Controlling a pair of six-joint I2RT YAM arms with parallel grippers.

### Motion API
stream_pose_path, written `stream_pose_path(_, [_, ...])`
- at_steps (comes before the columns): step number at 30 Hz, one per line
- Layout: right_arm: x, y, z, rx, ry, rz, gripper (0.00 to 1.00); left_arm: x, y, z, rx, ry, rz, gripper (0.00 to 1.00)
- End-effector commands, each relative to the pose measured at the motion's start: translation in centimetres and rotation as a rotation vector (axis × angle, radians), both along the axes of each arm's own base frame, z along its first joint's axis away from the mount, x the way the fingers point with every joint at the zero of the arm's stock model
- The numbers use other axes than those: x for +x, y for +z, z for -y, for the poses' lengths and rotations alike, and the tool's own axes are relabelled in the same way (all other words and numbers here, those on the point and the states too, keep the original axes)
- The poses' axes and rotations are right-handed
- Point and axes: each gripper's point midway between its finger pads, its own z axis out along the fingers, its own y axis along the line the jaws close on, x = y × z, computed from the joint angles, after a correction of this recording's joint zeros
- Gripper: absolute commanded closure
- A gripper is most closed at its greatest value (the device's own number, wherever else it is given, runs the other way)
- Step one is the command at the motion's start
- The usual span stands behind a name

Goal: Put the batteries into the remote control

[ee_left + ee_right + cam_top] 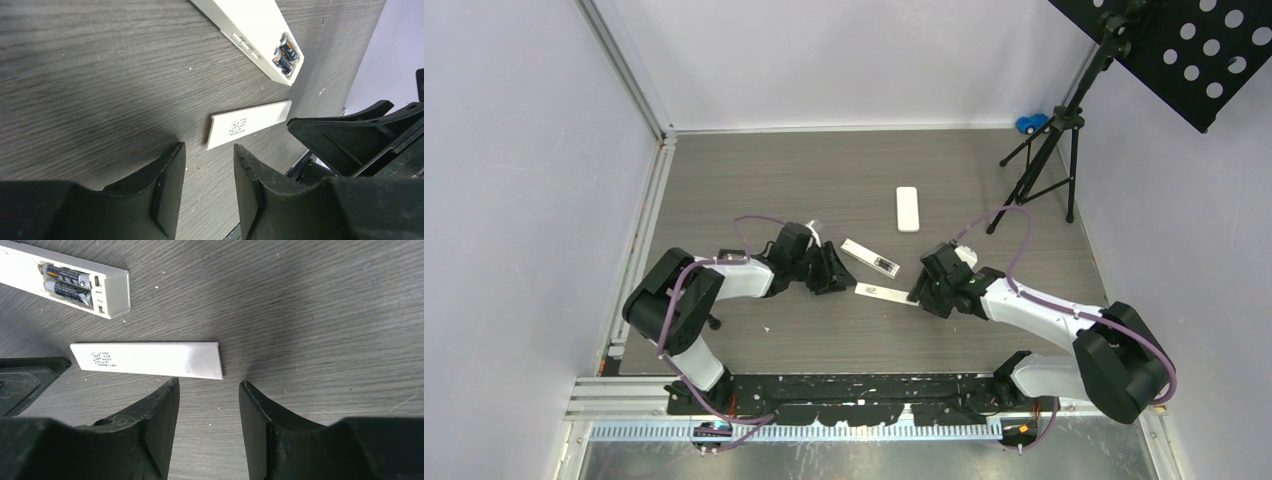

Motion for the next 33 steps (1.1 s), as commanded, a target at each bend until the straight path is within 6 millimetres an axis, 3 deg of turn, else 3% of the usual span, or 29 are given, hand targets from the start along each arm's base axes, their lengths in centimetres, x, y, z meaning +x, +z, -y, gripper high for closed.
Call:
stream_pose_path(1, [1.3, -0.3, -0.3, -0.002, -0.013, 0.039, 0.47, 0.2, -1.5, -0.1, 0.041, 0.009, -0.026, 0.57])
stream_pose_path(6, [1.5, -0.8, 0.2, -0.051, 0.012, 0.046, 0.46, 0.3, -1.6, 0.3, 0.030, -0.014, -0.021, 0.57])
stream_pose_path(16, [1.4, -1.9, -1.0, -0.004, 0.073, 0.038, 0.45, -0.7, -1.5, 1.9, -0.009, -0.075, -0.056, 0.60])
stream_pose_path(23, [1.7, -0.6, -1.9, 0.047, 0.090, 0.068, 0.46, -1.3, 0.4, 3.4, -0.095, -0.108, -0.073, 0.72])
stream_pose_path(33, [2.1, 0.5, -2.5, 0.081, 0.089, 0.081, 0.47, -1.1, 3.7, 4.7, -0.215, -0.103, -0.078, 0.81])
